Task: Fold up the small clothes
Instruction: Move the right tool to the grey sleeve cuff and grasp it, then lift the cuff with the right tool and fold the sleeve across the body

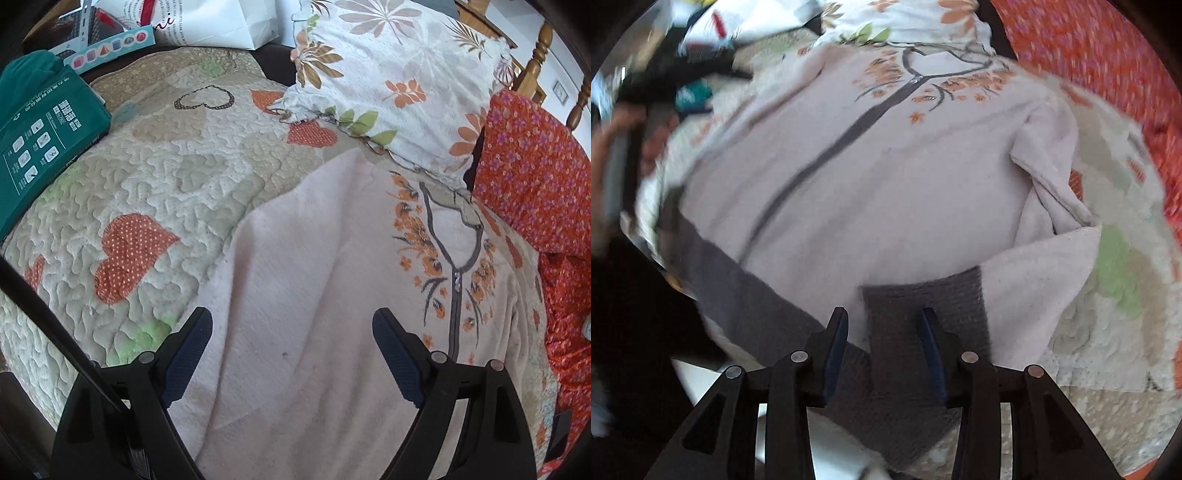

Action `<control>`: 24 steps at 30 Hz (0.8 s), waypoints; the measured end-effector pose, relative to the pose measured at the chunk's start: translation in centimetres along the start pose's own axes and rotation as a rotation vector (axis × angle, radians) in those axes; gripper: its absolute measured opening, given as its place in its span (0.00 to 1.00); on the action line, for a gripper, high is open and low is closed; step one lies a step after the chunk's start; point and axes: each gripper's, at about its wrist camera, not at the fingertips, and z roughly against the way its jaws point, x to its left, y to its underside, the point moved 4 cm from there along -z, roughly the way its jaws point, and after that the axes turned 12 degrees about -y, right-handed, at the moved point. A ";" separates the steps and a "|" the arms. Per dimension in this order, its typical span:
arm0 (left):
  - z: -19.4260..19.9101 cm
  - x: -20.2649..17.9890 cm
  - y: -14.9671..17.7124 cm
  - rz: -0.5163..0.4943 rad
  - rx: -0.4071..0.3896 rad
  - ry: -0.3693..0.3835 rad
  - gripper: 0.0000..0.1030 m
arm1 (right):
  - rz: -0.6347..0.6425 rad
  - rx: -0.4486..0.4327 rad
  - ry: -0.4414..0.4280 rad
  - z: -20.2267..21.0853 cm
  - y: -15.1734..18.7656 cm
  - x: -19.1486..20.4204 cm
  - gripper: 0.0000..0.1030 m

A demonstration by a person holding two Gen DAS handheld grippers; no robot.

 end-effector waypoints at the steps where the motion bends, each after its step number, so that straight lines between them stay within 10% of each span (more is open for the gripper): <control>1: 0.0 -0.1 0.2 -0.011 -0.002 -0.009 0.85 | 0.039 -0.002 0.049 -0.2 0.4 0.5 0.25; 2: -0.1 -0.1 0.3 -0.016 -0.003 -0.014 0.85 | 0.049 -0.007 0.082 0.0 0.5 0.5 0.04; 6: -0.1 0.3 0.2 -0.004 -0.006 -0.019 0.85 | -0.077 -0.109 0.068 5.4 -0.1 -3.2 0.04; 16: 0.3 0.9 -0.5 0.051 -0.006 0.005 0.85 | -0.646 -0.408 0.472 25.5 6.5 -25.6 0.04; 24: 0.0 1.4 -0.7 0.069 -0.001 0.003 0.85 | -0.834 -0.478 0.599 28.3 7.1 -31.9 0.04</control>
